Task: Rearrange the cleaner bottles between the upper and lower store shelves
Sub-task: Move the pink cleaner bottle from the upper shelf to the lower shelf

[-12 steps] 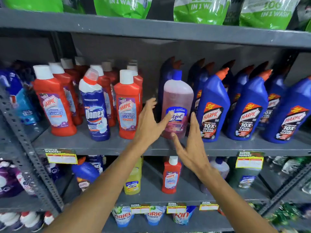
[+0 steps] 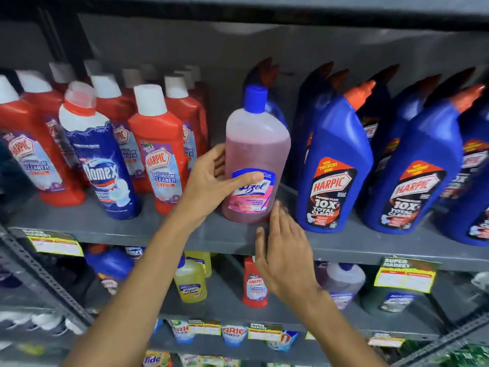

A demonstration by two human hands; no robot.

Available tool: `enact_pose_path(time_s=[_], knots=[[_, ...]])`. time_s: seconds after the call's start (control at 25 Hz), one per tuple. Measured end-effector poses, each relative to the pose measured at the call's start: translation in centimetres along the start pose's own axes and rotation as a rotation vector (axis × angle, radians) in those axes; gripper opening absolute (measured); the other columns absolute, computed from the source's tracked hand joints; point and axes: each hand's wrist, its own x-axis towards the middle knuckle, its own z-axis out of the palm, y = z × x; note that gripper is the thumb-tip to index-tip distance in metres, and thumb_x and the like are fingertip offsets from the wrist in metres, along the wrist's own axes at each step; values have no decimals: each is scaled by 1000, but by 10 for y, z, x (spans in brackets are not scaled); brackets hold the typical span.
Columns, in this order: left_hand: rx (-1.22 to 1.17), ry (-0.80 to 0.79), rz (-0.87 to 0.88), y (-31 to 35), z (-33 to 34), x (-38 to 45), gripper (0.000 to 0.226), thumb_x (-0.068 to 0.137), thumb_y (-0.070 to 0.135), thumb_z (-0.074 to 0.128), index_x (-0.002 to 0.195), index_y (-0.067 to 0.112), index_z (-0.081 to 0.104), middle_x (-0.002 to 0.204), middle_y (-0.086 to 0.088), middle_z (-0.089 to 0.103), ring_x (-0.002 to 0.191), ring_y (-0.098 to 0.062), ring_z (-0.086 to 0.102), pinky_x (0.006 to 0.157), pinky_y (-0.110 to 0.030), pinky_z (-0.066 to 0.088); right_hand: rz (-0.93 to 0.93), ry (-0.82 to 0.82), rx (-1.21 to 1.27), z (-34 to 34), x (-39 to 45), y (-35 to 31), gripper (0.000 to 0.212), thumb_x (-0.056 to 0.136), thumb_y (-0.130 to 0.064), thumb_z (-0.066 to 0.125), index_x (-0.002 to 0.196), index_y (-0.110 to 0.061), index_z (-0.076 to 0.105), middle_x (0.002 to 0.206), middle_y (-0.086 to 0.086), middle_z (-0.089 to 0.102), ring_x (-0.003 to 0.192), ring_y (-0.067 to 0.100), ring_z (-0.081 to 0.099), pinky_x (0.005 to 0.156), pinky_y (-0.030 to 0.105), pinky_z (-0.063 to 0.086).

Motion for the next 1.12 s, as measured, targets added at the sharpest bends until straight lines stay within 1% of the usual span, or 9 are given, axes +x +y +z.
enact_pose_path(time_s=[0.16, 0.28, 0.36, 0.48, 0.6, 0.76, 0.92, 1.04, 1.12], knots=[[-19, 81, 44, 11, -11, -27, 65, 69, 29, 99, 129, 22, 73, 123, 2, 83, 111, -16, 81, 88, -26, 65, -53, -75, -131, 2, 7, 2, 63, 110, -33, 21, 166, -4, 26, 176, 15, 29, 165, 25, 25, 136, 38, 17], [-73, 128, 41, 21, -20, -53, 62, 69, 34, 99, 126, 25, 74, 125, 2, 83, 113, -15, 80, 89, -23, 64, -87, -118, -163, 0, 8, 4, 64, 110, -34, 19, 167, -5, 21, 178, 15, 22, 167, 24, 19, 136, 38, 15], [-47, 142, 5, 26, -30, -77, 60, 69, 37, 99, 121, 24, 74, 118, 1, 85, 103, -11, 82, 83, -20, 65, -100, -150, -164, -2, 10, 5, 66, 109, -35, 17, 167, -4, 19, 178, 17, 19, 167, 25, 16, 136, 39, 14], [-8, 180, -50, 26, -46, -125, 54, 60, 46, 101, 104, 23, 78, 88, 4, 87, 71, -5, 83, 66, -19, 66, -131, -186, -184, -2, 16, 10, 67, 110, -37, 21, 167, -2, 16, 179, 17, 16, 168, 25, 13, 137, 38, 12], [4, 194, -100, 13, -55, -171, 77, 46, 55, 104, 115, 30, 80, 104, 9, 88, 90, -5, 84, 76, -27, 69, -170, -212, -189, -2, 23, 14, 69, 109, -40, 24, 167, -3, 16, 179, 15, 16, 168, 24, 13, 137, 37, 8], [97, 192, -255, -39, -47, -209, 84, 33, 61, 105, 111, 41, 81, 97, 8, 89, 78, 2, 78, 71, -17, 65, -164, -178, -180, 1, 23, 13, 72, 105, -41, 19, 167, -4, 22, 177, 13, 24, 166, 23, 21, 136, 37, 11], [194, 254, -384, -123, -29, -222, 69, 49, 30, 109, 111, 30, 79, 100, 5, 85, 84, -10, 71, 75, -21, 60, -155, -141, -187, 2, 21, 13, 68, 106, -40, 24, 165, -5, 30, 175, 13, 32, 164, 22, 28, 136, 37, 18], [180, 307, -417, -171, -13, -219, 64, 60, 3, 102, 109, 29, 71, 100, 19, 80, 83, -4, 68, 68, -7, 55, -162, -139, -190, 1, 21, 12, 66, 107, -38, 26, 165, -5, 30, 175, 13, 32, 164, 22, 28, 136, 36, 19], [155, 319, -427, -194, -4, -216, 68, 67, -6, 96, 114, 32, 67, 107, 24, 78, 90, 1, 71, 69, -8, 57, -168, -147, -203, 0, 20, 12, 65, 108, -37, 24, 165, -5, 30, 175, 13, 31, 165, 21, 27, 136, 36, 18]])
